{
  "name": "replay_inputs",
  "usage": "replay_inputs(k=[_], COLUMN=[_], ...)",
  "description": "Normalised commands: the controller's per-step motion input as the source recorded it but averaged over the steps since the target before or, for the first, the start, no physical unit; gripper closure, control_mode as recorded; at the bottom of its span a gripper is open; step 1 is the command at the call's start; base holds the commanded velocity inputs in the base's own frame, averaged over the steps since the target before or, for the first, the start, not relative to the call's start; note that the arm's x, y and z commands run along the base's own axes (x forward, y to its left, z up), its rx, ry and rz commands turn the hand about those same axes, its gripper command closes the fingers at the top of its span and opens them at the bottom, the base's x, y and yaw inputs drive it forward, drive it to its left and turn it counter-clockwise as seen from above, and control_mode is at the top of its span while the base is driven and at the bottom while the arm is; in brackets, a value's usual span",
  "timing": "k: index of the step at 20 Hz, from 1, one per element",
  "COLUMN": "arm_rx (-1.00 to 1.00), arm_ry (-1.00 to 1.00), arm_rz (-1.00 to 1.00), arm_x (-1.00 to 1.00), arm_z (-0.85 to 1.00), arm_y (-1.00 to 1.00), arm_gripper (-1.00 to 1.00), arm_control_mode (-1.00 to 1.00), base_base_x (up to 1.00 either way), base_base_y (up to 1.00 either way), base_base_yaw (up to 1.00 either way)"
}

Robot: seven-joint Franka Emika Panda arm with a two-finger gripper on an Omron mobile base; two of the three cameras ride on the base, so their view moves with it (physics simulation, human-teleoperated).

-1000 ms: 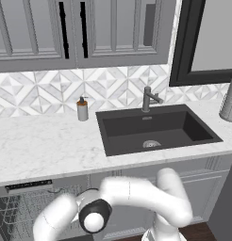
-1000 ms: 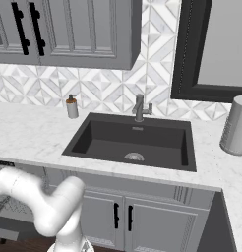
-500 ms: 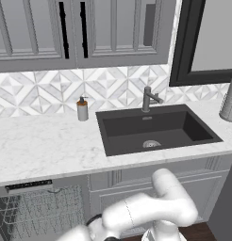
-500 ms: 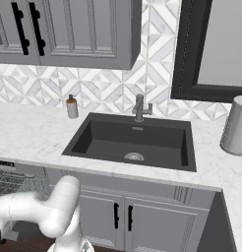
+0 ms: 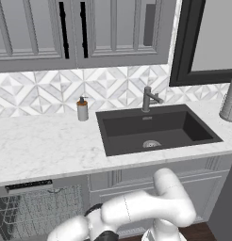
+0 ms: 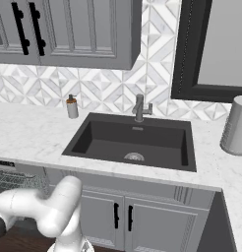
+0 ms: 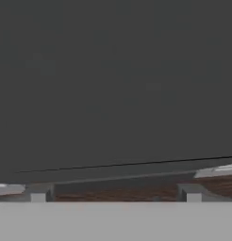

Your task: Pick up the cup and bowl from the counter, place them in the dishwasher, and close the dishwasher door.

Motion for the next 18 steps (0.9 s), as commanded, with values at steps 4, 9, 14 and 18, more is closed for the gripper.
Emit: replay_inputs(k=[4,9,14,18], arm_rx=[0.48,0.43,0.4,0.11], arm_ry=[-0.43,-0.28,-0.19,-0.05], arm_rz=[-0.4,-0.18,-0.06,-0.06], arm_x=[1.0,0.85,1.0,0.77], arm_z=[0.12,-0.1,-0.46,-0.63], arm_y=[-0.47,-0.51,-0.53,-0.25], arm_gripper=[-1.0,-1.0,-1.0,-1.0], arm_control_mode=[-1.0,-1.0,-1.0,-1.0], base_base_x=[0.0,0.0,0.0,0.0], base_base_y=[0.0,0.0,0.0,0.0], base_base_yaw=[0.0,0.0,0.0,0.0])
